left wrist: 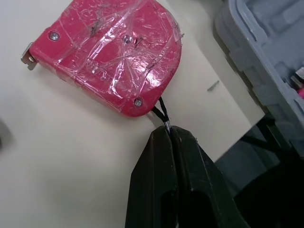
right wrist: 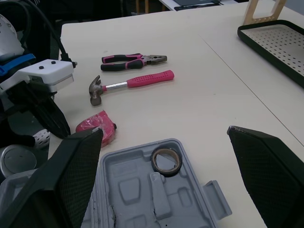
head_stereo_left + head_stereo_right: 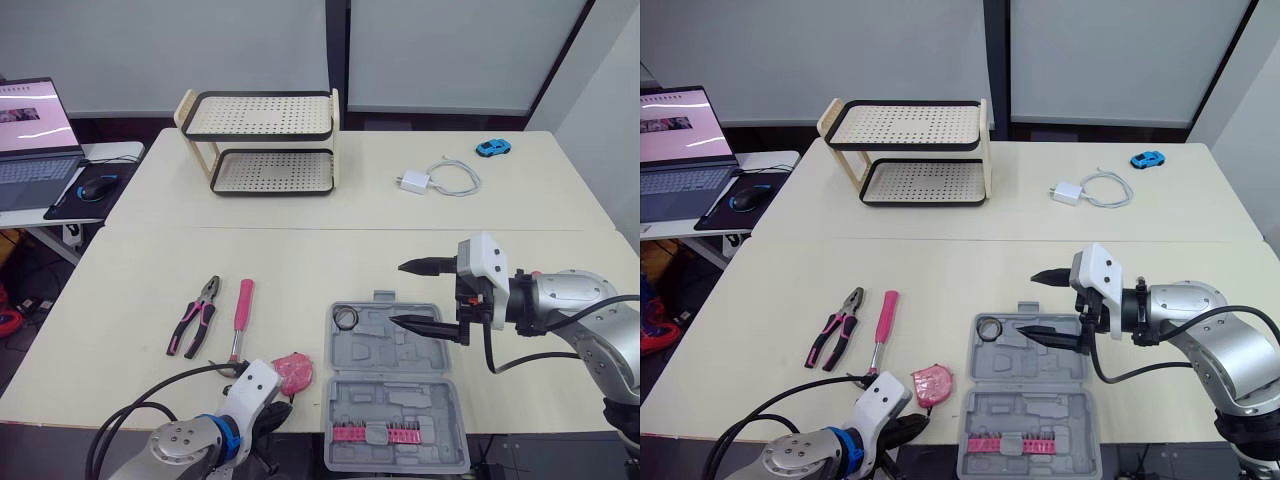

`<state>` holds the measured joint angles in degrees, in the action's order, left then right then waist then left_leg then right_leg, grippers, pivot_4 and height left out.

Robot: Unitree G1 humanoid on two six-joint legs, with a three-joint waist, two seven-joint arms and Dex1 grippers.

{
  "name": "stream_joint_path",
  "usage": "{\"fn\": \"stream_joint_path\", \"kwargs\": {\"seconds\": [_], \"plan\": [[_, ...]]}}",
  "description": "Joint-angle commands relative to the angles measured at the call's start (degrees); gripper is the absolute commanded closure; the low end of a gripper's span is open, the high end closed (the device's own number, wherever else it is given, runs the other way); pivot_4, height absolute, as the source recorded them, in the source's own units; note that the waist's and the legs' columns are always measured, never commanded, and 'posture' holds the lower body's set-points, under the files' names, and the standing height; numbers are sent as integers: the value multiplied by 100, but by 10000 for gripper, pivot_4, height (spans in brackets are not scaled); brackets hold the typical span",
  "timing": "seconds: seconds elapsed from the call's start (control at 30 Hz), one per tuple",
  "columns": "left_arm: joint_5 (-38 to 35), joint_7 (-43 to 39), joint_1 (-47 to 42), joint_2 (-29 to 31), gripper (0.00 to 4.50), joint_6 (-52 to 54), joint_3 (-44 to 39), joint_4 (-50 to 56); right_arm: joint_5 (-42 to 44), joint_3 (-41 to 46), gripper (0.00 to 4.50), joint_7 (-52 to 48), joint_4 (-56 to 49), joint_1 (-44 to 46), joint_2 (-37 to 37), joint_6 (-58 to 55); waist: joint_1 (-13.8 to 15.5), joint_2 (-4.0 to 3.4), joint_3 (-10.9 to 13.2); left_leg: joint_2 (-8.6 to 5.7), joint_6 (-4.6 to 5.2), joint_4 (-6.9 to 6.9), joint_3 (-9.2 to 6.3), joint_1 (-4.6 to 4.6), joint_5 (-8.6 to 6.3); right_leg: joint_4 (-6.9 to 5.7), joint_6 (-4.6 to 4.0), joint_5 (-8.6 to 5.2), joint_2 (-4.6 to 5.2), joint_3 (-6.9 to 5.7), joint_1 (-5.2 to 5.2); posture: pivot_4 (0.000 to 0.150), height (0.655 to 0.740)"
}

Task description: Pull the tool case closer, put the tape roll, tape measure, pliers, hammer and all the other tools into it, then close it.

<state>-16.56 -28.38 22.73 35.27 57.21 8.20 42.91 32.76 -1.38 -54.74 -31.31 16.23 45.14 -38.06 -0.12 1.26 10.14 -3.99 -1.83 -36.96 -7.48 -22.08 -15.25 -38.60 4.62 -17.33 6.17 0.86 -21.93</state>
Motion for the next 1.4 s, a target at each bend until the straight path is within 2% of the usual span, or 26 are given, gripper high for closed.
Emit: {"fn": "stream_joint_path", "kwargs": {"seconds": [0.03,0.47,0.87,1.07,1.1,1.13,1.23,1.4], "plan": [[-140,-41,27,127,44746,210,-8,161,30,25,0,-35,-157,-14,58,83,0,0,0,0,0,0,0,0,0,0,0,0,0,0,0,1500,7400],[-316,25,-30,289,44746,355,-272,251,158,-9,0,-188,-206,-12,63,38,1,0,1,1,0,0,1,-1,0,0,0,0,0,0,0,1500,7400],[-323,15,-9,350,44746,274,-310,159,532,-156,0,-1118,-657,-174,615,146,4,2,2,4,0,0,0,-2,0,3,-1,0,-1,-4,2,1500,7400],[-313,6,50,396,44746,205,-339,159,478,-213,0,-1007,-586,-117,525,179,4,2,3,4,0,0,0,-2,0,4,-1,0,-1,-4,3,1500,7400],[-319,-6,71,401,40999,175,-353,166,479,-212,0,-989,-573,-111,509,182,5,2,3,4,0,0,0,-2,0,4,-1,0,-1,-4,3,1500,7400],[-326,-18,82,407,39735,147,-371,166,483,-215,0,-974,-557,-97,492,181,4,2,3,4,0,0,1,-2,0,4,-1,0,-1,-4,3,1500,7400],[-541,2,109,218,30578,259,-621,221,501,-222,0,-939,-526,-71,438,167,6,2,3,4,0,0,0,-2,0,5,-1,0,0,-4,4,1500,7400],[-631,-259,329,637,14627,184,-979,346,482,-277,0,-890,-479,-4,343,170,2,4,4,7,0,0,0,-2,0,5,-1,0,-2,-5,3,1500,7400]]}}
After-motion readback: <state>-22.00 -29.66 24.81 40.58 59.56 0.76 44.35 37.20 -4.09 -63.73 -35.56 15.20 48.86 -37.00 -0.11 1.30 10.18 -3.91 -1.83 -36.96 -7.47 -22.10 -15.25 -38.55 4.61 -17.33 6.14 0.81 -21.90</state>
